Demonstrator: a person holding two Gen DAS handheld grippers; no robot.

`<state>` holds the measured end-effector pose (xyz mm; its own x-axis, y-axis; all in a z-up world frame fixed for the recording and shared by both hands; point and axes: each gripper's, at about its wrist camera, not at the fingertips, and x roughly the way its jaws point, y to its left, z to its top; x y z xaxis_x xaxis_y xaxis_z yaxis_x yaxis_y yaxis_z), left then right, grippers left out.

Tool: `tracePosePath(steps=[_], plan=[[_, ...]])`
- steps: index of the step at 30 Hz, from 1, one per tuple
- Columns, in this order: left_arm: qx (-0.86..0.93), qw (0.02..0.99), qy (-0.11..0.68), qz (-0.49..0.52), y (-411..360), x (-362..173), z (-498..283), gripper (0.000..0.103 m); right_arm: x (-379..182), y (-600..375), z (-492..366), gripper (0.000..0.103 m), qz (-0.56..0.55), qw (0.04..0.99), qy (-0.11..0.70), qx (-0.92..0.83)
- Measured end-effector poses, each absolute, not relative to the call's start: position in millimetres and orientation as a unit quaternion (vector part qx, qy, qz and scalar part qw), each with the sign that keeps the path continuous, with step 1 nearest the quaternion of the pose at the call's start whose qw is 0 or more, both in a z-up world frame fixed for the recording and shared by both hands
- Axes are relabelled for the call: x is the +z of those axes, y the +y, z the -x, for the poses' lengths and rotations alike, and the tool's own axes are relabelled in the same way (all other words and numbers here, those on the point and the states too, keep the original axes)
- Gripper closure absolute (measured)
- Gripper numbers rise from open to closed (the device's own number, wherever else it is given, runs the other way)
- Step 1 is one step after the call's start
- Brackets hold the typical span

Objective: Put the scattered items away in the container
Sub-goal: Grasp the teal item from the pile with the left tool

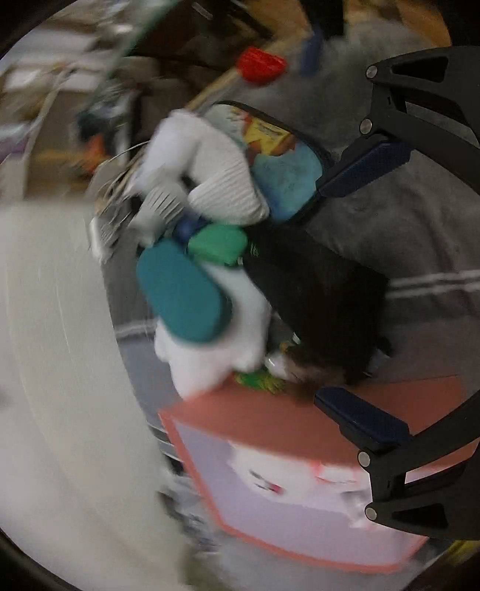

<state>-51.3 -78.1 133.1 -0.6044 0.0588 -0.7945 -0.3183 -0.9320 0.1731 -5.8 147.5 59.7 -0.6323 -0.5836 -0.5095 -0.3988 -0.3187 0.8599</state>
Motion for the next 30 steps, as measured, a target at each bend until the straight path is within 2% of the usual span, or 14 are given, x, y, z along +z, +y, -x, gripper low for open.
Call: tracePosePath(steps=[5, 8, 13, 17, 21, 23, 25, 26, 30], plan=[[0.909, 0.079, 0.207, 0.354, -44.1, 144.1, 85.3, 0.0, 78.5, 173.6, -2.6, 0.005, -0.398, 0.095, -0.569, -0.713], [0.898, 0.092, 0.249, 0.352, -29.1, 146.0, 120.0, 0.0, 80.0, 178.5, -6.2, 0.005, -0.406, 0.105, -0.554, -0.719], [0.883, 0.111, 0.275, 0.363, -11.2, 142.3, 162.2, 0.0, 69.2, 181.6, -9.4, 0.005, -0.416, 0.106, -0.549, -0.718], [0.844, 0.12, 0.314, 0.417, 6.5, 108.9, 190.7, 0.0, 62.7, 185.8, -6.9, 0.005, -0.435, 0.108, -0.539, -0.714], [0.849, 0.103, 0.339, 0.393, 10.4, 85.9, 187.7, 0.002, 58.1, 187.1, -8.2, 0.005, -0.439, 0.122, -0.544, -0.704], [0.866, 0.097, 0.297, 0.391, 4.8, 98.2, 187.2, 0.018, 57.6, 186.3, -8.2, 0.005, -0.441, 0.132, -0.547, -0.699], [0.886, 0.078, 0.261, 0.376, -2.7, 120.3, 184.4, 0.084, 61.5, 185.6, -9.5, 0.005, -0.441, 0.137, -0.54, -0.704], [0.897, 0.07, 0.234, 0.369, -9.2, 136.3, 182.0, 0.103, 64.2, 185.1, -10.4, 0.005, -0.44, 0.14, -0.537, -0.706], [0.907, 0.069, 0.166, 0.381, -35.5, 174.3, 171.2, 0.103, 73.2, 181.8, -14.8, 0.005, -0.434, 0.155, -0.532, -0.71]])
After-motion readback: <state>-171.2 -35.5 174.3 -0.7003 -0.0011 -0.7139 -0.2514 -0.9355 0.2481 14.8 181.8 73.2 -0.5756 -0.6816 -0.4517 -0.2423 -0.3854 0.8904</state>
